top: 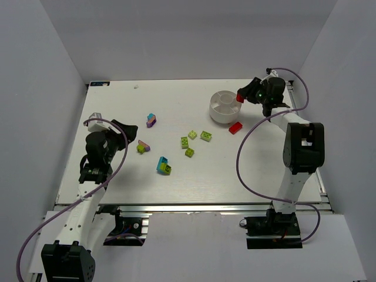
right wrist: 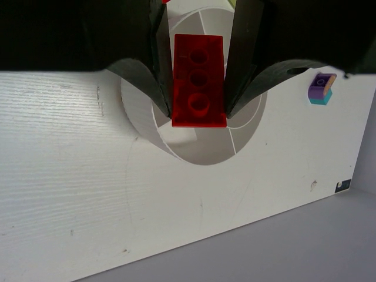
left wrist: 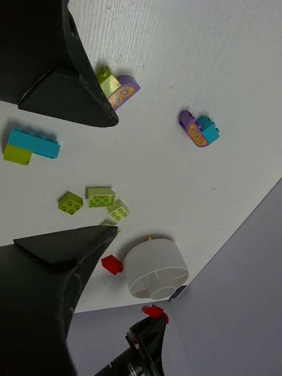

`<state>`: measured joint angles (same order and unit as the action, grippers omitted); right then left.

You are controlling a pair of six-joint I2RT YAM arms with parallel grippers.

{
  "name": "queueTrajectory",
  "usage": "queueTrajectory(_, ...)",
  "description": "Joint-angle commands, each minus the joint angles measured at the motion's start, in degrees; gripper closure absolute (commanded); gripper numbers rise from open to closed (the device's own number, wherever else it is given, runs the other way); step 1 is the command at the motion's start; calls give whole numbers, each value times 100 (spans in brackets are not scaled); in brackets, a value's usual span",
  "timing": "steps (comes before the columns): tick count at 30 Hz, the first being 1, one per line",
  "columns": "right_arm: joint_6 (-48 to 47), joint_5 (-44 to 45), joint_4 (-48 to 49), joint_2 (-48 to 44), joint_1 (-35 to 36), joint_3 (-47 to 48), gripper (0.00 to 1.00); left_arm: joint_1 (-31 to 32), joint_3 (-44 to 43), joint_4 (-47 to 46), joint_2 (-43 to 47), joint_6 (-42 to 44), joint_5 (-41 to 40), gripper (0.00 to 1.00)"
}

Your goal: Sort the legos into containers by color

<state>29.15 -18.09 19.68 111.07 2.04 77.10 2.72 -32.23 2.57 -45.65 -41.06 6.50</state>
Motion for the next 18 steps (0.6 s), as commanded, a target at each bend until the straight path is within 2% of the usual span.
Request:
queueTrajectory(1,47,112,44,143,42,59,96,0,6,-55,109,-16,44,23)
queueTrajectory(8,30,77,-17,284,68,130,89,0,67,-55,162,-34,35,23)
queueTrajectory(12,21,112,-17,328,77,147,76,0,59,-55,170,-43,35,23)
queueTrajectory(18,56,95,-26,381,103,165,63,0,41,-46,153,-34,35,23)
